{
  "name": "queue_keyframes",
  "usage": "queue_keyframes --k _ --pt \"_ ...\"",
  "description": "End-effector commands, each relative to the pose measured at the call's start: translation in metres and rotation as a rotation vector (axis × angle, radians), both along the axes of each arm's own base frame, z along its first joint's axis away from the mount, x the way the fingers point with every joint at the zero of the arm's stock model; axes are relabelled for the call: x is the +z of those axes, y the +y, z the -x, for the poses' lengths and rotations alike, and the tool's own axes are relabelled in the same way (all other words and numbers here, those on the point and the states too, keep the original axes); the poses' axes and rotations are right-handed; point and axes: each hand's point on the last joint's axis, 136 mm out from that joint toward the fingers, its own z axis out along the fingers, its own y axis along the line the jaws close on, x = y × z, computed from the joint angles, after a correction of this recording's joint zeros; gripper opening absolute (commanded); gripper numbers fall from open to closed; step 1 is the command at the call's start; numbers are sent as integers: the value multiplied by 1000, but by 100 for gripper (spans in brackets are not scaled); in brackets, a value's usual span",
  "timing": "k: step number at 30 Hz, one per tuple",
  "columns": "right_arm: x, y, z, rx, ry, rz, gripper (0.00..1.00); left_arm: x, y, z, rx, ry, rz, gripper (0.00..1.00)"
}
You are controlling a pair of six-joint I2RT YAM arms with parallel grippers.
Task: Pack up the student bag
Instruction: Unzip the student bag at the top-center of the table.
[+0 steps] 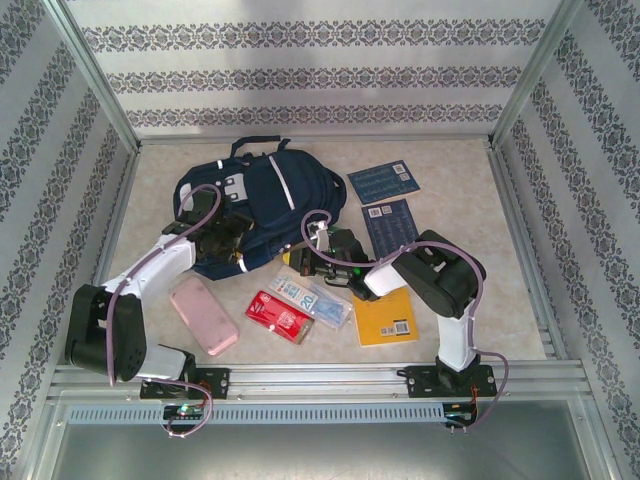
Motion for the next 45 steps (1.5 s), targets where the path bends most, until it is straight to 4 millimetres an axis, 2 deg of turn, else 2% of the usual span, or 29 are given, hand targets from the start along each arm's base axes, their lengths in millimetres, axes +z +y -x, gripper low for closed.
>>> queue_keyframes --k 1,6,12,20,26,31,35,41,44,45 --pt "17 9 1 16 -51 -71 0 -8 12 -3 100 7 2 74" --pt "11 13 3 19 -43 -71 0 -5 11 -1 101 6 7 76" --pt "7 16 3 15 -31 -84 0 0 19 8 154 -24 7 77" --pt "8 17 5 20 -29 -87 0 -14 21 18 203 -25 44 79" --pt "13 26 17 67 -59 -100 0 -10 36 4 256 -70 -31 77" --pt "20 29 22 88 -85 -110 0 -5 48 -11 303 -101 -94 72" --pt "19 29 22 88 -87 -107 0 -5 55 -19 323 -102 -133 60" --pt "13 29 20 75 -76 -96 0 -11 54 -31 323 -106 -130 23" --pt "10 26 18 57 -71 -84 0 -5 53 -38 310 -138 -124 1" --pt "8 25 17 49 -69 -78 0 -4 54 -39 310 -140 -129 0"
